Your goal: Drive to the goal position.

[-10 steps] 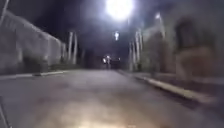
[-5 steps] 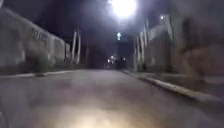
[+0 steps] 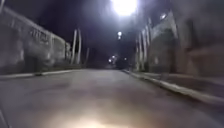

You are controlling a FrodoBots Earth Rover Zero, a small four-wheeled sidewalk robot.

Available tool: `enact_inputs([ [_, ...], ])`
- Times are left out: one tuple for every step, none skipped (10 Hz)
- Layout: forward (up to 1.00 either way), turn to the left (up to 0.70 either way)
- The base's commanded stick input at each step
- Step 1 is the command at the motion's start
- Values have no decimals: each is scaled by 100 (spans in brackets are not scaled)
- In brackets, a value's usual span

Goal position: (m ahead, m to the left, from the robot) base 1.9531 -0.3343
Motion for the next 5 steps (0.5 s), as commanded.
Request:
enact_inputs([
  [70, 2],
  [70, -2],
  [70, -33],
  [70, -33],
  [70, -33],
])
